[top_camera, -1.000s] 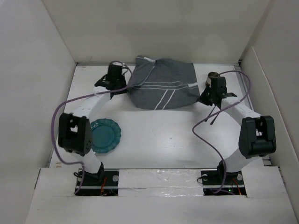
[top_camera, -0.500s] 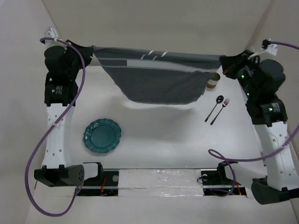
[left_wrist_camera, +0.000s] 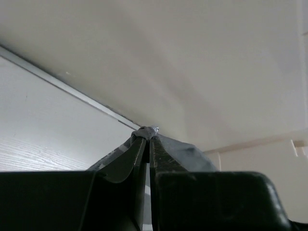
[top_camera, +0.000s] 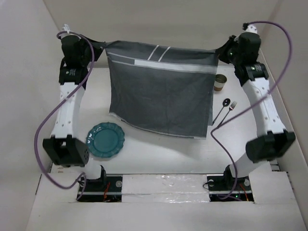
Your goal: Set the dinner table for one person
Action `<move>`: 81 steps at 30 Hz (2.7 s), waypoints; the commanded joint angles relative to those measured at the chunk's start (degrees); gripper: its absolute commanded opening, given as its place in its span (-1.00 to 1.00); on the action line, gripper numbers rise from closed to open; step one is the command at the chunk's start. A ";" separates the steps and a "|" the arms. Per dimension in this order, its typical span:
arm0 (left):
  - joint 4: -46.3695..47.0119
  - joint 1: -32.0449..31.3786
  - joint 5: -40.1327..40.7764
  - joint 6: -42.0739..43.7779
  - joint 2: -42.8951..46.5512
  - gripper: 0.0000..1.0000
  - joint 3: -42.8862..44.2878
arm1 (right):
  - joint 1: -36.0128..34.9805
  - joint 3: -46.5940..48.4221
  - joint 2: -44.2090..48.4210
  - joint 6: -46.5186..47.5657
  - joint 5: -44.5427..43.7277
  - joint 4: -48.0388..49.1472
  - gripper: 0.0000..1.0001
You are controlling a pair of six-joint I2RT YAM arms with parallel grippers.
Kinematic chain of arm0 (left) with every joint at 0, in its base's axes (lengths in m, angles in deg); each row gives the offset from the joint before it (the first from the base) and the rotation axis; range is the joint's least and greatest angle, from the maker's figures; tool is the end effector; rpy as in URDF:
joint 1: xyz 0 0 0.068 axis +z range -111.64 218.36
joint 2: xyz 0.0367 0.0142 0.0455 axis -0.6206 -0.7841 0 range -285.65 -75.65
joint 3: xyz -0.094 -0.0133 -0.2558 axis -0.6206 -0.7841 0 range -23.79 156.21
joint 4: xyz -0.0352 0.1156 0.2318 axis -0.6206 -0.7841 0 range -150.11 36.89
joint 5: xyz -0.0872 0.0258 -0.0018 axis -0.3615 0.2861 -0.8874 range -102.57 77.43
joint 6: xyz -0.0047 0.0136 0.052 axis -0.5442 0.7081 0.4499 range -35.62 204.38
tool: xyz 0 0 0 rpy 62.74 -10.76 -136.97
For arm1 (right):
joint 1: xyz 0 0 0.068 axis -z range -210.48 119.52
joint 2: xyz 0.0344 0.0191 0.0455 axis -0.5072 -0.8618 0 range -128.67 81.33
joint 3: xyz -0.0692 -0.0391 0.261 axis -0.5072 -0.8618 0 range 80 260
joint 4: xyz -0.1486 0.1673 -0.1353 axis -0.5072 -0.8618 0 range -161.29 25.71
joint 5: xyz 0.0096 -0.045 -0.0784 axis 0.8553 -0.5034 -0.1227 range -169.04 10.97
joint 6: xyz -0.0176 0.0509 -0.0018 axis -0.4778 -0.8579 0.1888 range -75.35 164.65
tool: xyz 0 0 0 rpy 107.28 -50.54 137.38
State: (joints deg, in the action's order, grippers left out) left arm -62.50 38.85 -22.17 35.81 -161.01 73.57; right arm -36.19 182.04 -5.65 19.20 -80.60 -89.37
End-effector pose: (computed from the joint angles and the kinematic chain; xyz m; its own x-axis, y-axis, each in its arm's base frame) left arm 0.3348 -0.0030 0.4912 -0.0884 -0.7401 -0.6667 0.1388 0.6536 -0.7440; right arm 0.3334 0.0323 0.4797 -0.1877 0.4130 -0.8912 0.0088 0.9080 0.4189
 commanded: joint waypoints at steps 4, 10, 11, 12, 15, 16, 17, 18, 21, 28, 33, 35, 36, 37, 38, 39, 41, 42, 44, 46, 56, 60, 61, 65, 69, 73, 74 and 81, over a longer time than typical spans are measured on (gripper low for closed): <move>5.78 0.91 -4.18 -5.12 -7.27 -1.00 11.52 | 1.76 18.87 -12.23 -0.91 5.07 -1.80 -1.00; 8.94 3.10 -6.73 -5.74 -5.70 -1.00 10.07 | 3.60 28.84 -14.10 -1.18 8.06 -4.10 -1.00; 12.17 3.11 -7.09 -6.09 -4.65 -1.00 7.34 | 3.61 27.26 -12.44 -1.18 8.85 -3.40 -1.00; 13.07 3.89 -7.70 -6.35 -2.72 -1.00 4.62 | 3.61 21.59 -11.29 -1.27 9.12 -2.44 -1.00; 19.02 5.21 -10.42 -7.05 2.54 -1.00 -12.47 | 3.61 2.67 -5.69 -1.70 10.34 3.44 -1.00; 19.06 5.22 -11.48 -7.06 2.57 -1.00 -16.38 | 3.61 2.55 -5.66 -1.71 10.35 4.42 -1.00; 21.06 6.00 -12.62 -7.67 3.44 -1.00 -20.50 | 3.61 -1.10 -4.70 -1.71 11.13 5.38 -1.00; 25.25 6.88 -14.11 -8.46 4.93 -1.00 -24.20 | 3.61 -4.88 -2.86 -1.79 11.49 6.26 -1.00; 30.30 8.47 -18.77 -7.94 5.47 -1.00 -36.08 | 3.61 -19.48 -0.22 -2.06 12.64 11.09 -1.00; 31.53 9.00 -19.93 -2.23 1.69 -1.00 -52.34 | 4.13 -38.40 -0.47 -1.79 12.37 15.24 -1.00; 30.23 9.00 -18.52 -0.38 0.29 -1.00 -56.58 | 4.66 -44.54 -2.14 -1.44 12.55 15.33 -1.00; 27.77 9.00 -17.55 1.02 0.89 -1.00 -57.37 | 4.66 -46.13 -1.79 -1.18 12.55 15.24 -1.00; 26.80 9.00 -17.12 1.64 1.86 -1.00 -57.55 | 4.66 -47.10 -1.18 -0.92 12.55 14.80 -1.00; 25.48 9.00 -16.59 2.17 2.56 -1.00 -58.16 | 4.66 -47.80 -0.74 -0.91 12.55 14.28 -1.00; 24.08 9.00 -16.59 2.52 3.35 -1.00 -58.60 | 4.66 -48.42 -0.21 -0.65 12.55 14.10 -1.00; 23.37 9.00 -16.24 3.31 5.01 -1.00 -59.21 | 4.66 -49.73 0.84 -0.65 12.55 13.92 -1.00; 20.39 9.00 -15.10 4.80 8.00 -1.00 -60.88 | 4.66 -51.58 2.51 -0.30 12.81 12.87 -1.00; 19.33 9.00 -14.40 5.16 8.80 -1.00 -60.89 | 4.66 -51.59 3.13 -0.04 12.99 12.86 -1.00; 16.26 9.00 -13.60 6.03 11.00 -1.00 -61.85 | 4.66 -53.43 4.62 0.23 13.25 11.55 -1.00; 14.58 9.00 -12.55 6.74 14.07 -1.00 -62.55 | 4.66 -54.75 7.33 0.75 13.34 10.15 -1.00; 3.25 9.00 -10.43 7.62 25.06 -1.00 -65.54 | 4.66 -57.83 17.80 1.11 12.29 1.88 -1.00; -1.50 9.00 -9.65 8.67 28.22 -1.00 -65.46 | 4.66 -58.97 22.10 1.11 12.90 -2.33 -1.00; -1.51 9.00 -9.64 8.67 28.23 -1.00 -65.46 | 4.66 -59.23 22.12 1.11 12.90 -2.86 -1.00; -3.97 9.00 -9.11 9.46 29.46 -1.00 -65.46 | 4.66 -60.90 23.79 0.93 14.57 -4.10 -1.00; -4.58 9.00 -9.55 9.73 29.55 -0.50 -63.18 | 4.66 -59.68 23.79 1.28 14.05 -5.32 -0.51; -6.60 9.00 -10.61 10.17 29.38 -0.13 -56.52 | 2.03 -52.57 26.50 1.81 11.85 -9.19 0.16; -6.96 9.00 -10.52 10.26 29.46 -0.09 -55.36 | 1.15 -50.99 27.29 1.64 11.41 -9.63 0.23; -2.57 6.45 -16.48 10.87 26.57 -0.58 -43.24 | -20.09 -46.05 22.41 -4.32 15.10 0.87 -1.00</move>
State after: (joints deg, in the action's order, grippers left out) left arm -68.73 46.68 -34.63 45.40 -133.69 24.96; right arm -48.37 135.12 19.86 18.13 -67.94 -94.66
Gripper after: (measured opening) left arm 0.245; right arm 0.020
